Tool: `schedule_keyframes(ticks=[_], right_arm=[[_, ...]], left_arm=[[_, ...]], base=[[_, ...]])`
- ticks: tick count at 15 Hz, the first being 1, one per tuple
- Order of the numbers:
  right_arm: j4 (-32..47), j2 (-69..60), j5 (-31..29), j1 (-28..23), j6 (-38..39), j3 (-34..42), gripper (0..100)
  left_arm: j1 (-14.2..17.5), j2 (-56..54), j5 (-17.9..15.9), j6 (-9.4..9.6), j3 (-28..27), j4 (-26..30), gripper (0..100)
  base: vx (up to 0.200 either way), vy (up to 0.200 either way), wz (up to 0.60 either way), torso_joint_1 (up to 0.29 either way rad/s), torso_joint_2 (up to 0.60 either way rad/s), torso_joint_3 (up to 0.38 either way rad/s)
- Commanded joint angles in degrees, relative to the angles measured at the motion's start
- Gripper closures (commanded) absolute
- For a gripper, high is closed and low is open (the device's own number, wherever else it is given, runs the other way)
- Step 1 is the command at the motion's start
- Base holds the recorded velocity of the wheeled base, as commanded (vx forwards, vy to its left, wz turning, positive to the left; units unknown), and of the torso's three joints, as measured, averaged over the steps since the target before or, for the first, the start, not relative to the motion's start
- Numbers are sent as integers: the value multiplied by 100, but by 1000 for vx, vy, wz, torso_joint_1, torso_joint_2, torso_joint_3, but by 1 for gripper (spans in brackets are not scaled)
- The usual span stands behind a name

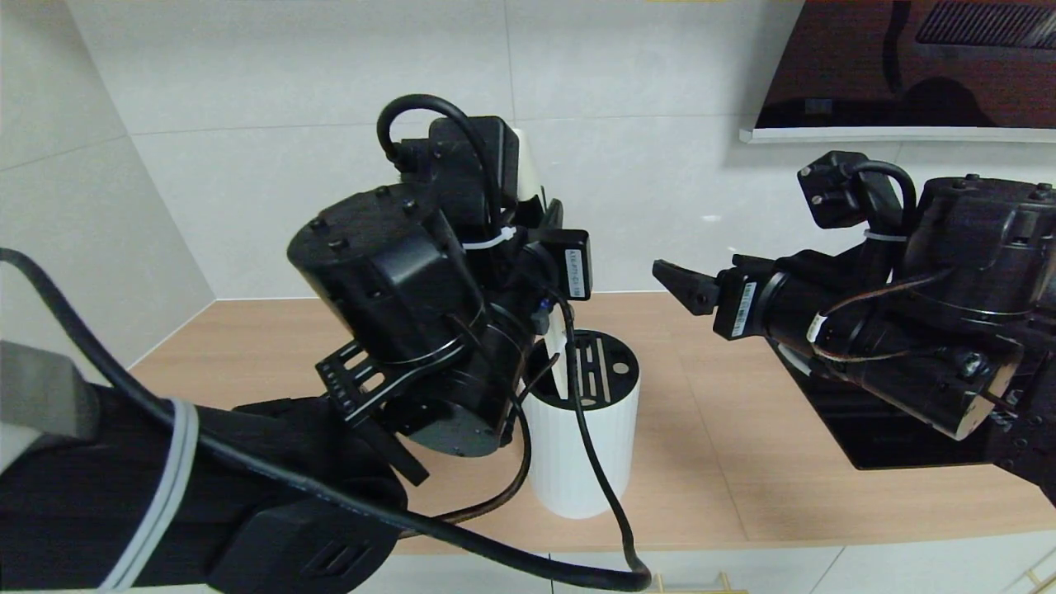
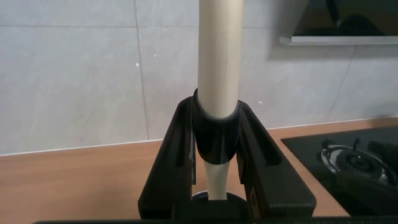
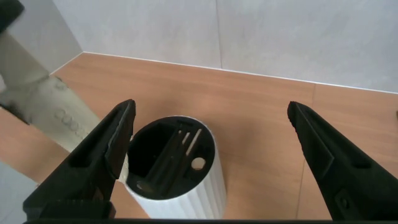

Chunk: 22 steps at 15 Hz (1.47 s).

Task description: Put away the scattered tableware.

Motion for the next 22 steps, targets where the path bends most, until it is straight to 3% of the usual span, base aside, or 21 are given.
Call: schedule_keyframes(ticks=[1,7,10,22], right_arm=[[-3,13,7,1,-1,9,0],[-11,-13,-2,1,-62,18,0],[-11,-4,-2,1,-62,27,0],[-20,5,-2,1,-62,27,0]], left_arm=[[59,235,2,-1,-10,-13,100],[199,323,-6,-1,-45,-66,100],[199,340,2,-9,-247,-426,100],[296,621,2,-18,-265,-479,100]], base=[[0,0,0,0,0,0],[0,0,0,0,0,0],[0,0,0,0,0,0],[0,0,0,0,0,0]])
